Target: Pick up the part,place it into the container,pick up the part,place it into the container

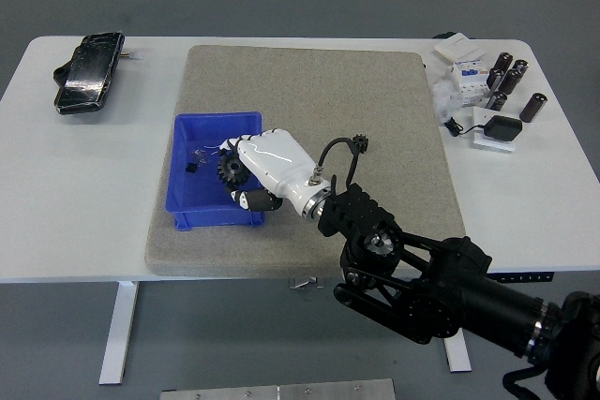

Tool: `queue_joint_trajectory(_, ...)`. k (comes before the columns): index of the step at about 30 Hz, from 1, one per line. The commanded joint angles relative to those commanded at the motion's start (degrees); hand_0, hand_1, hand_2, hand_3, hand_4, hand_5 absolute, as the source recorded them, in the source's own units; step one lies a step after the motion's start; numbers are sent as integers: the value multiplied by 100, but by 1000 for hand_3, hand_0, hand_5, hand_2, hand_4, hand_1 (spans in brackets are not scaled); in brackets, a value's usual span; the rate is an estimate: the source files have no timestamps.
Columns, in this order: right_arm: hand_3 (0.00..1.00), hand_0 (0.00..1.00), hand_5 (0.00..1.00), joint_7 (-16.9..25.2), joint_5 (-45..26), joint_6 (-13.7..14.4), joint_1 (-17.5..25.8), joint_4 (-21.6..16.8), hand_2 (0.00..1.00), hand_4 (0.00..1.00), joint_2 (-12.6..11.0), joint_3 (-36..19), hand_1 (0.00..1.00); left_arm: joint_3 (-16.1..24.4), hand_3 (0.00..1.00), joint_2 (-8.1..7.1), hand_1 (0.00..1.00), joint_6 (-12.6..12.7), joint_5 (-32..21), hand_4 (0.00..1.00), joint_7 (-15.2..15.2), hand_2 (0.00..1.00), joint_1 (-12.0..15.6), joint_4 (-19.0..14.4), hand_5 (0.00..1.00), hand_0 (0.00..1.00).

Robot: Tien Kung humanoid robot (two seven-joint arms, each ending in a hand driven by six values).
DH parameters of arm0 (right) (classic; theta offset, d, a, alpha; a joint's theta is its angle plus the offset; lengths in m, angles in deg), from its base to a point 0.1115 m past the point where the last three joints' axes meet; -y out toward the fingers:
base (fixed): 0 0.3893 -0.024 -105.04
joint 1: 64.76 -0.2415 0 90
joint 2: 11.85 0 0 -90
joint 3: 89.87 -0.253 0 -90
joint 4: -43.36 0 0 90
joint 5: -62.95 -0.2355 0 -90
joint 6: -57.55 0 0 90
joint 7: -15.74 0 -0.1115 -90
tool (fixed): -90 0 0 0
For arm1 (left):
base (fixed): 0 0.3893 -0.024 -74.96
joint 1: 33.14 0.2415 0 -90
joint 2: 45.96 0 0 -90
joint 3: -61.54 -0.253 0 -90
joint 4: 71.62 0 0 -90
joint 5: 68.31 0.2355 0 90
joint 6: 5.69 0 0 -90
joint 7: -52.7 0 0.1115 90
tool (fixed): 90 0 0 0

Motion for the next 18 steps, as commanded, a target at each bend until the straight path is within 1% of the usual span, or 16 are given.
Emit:
queue_joint_trajectory(1,781,832,234,1,-5,2,5,28,837,533,0,19,829,-2,586,0,610,0,-2,667,1,572,-2,0,154,636)
queue_joint_trajectory(4,781,832,234,37,-36,71,17,71,837,533,0,66,829,-5,586,0,610,-1,-4,667,4,572,-6,0,154,636)
queue_joint_trajectory(6,781,832,234,81,-46,167,28,53,837,533,0,61,829,-3,586,0,610,0,-4,667,3,572,-7,0,154,636)
queue_joint_trajectory(7,867,868,299,101,-49,209,31,39,872,645,0,55,863,-2,586,-1,609,-1,-2,668,4,572,-8,0,155,637)
queue_joint_trajectory(12,867,868,299,196,-124,403,34,-27,872,645,0,29,863,8,586,2,609,-4,17,668,1,572,-14,0,155,637)
queue_joint_trajectory(13,872,872,287,213,-151,437,37,-35,870,653,0,26,863,9,587,2,609,-3,20,668,0,572,-14,0,155,636)
queue_joint_trajectory(16,872,872,287,325,-342,651,78,-87,870,653,0,-44,863,6,587,3,609,1,14,668,-5,572,-14,0,155,636)
queue_joint_trajectory(18,872,872,287,458,-560,848,133,-113,870,653,0,-204,863,5,587,3,609,3,10,668,-9,572,-13,0,155,636)
